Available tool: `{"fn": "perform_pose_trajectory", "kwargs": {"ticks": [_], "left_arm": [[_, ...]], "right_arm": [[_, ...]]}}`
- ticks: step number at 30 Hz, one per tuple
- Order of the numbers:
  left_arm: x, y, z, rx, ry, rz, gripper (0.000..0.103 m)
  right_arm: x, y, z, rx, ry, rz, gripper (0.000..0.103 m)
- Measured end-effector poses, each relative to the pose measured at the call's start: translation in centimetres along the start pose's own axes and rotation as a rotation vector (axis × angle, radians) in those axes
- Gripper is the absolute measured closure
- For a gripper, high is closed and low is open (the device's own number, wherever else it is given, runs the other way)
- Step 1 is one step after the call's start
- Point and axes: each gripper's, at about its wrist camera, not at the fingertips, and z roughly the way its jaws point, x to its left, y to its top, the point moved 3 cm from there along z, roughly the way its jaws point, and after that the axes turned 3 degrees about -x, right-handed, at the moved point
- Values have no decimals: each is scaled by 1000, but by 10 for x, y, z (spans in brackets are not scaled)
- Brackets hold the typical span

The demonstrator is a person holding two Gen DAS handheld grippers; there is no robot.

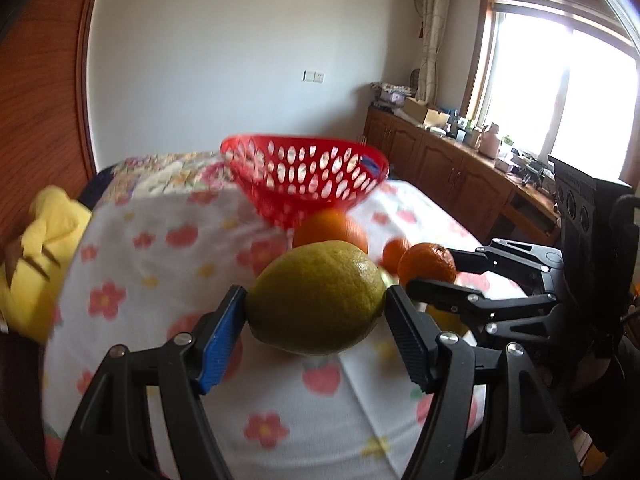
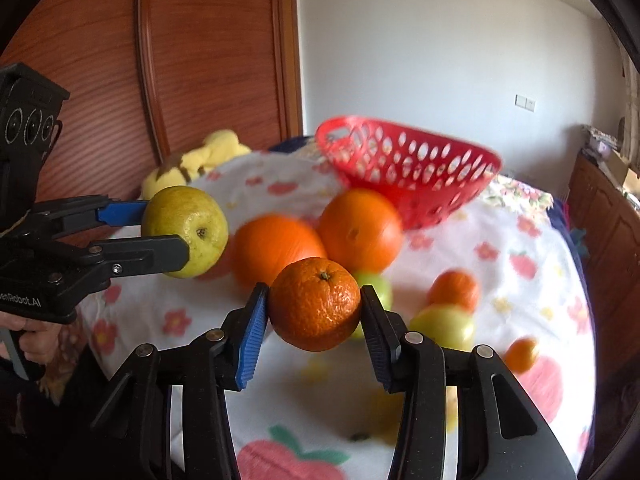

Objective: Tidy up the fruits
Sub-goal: 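Carry lemon and mandarin over the red basket and release both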

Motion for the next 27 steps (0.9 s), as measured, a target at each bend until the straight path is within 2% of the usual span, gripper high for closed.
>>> {"fn": "perform_pose_trajectory", "kwargs": {"ticks": [5, 11, 17, 27], "left_arm": [[0, 36, 17, -8, -12, 30, 34], [-1, 64, 42, 9, -31, 49, 34], [-2, 87, 68, 28, -37, 73, 34], [8, 104, 100, 62, -29, 75, 34]], "right_arm": [[-38, 37, -2, -31, -47, 15, 57], [-76, 73, 1, -40, -78, 38, 57], [-90, 89, 26, -4, -71, 46, 57], [-99, 84, 93, 114, -48, 44, 57]]}}
